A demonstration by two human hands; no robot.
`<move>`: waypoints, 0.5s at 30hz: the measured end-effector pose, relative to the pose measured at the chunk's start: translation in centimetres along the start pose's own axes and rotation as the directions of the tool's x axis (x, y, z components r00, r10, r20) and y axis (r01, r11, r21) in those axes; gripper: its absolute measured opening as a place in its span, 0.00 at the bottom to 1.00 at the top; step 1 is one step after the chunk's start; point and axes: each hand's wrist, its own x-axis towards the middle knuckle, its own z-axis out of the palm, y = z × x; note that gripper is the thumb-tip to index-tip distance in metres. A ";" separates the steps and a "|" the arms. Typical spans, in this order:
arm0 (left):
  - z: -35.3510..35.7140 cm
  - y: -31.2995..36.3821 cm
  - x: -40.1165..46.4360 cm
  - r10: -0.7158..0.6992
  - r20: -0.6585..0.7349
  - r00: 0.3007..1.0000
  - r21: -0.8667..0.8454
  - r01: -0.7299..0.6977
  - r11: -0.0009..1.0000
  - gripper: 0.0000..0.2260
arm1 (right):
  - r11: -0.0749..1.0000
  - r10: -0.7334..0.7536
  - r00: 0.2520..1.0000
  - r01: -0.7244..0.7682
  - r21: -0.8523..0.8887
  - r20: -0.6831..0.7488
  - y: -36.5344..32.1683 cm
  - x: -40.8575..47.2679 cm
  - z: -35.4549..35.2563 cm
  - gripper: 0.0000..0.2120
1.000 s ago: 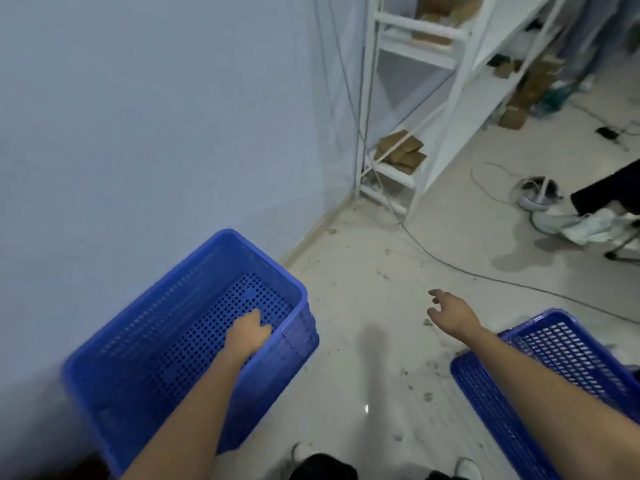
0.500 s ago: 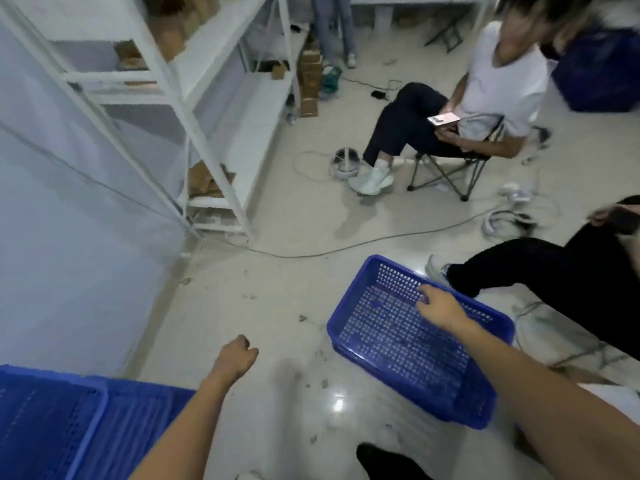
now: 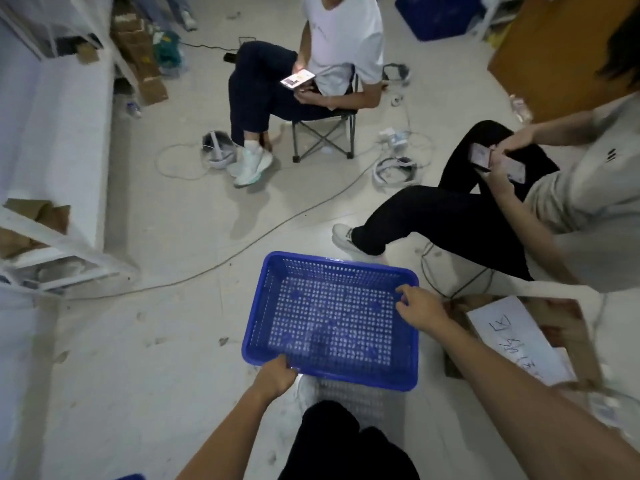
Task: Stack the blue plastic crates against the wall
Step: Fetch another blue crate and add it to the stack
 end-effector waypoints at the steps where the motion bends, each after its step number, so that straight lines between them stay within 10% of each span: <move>1: 0.3 0.3 1.4 0.015 0.032 0.999 -0.008 -0.015 1.000 0.18 | 1.000 0.006 1.000 -0.006 0.001 0.000 0.2 1.2 0.4 0.20; 9: 3.8 -2.7 13.6 -0.149 0.208 0.967 -0.274 0.204 0.940 0.19 | 0.988 -0.010 0.998 0.020 -0.155 0.060 0.0 13.5 5.4 0.22; 15: 8.9 -8.6 22.2 -0.444 0.260 0.858 -0.603 0.503 0.619 0.13 | 0.976 -0.025 0.994 0.047 -0.214 0.102 1.3 24.2 12.5 0.26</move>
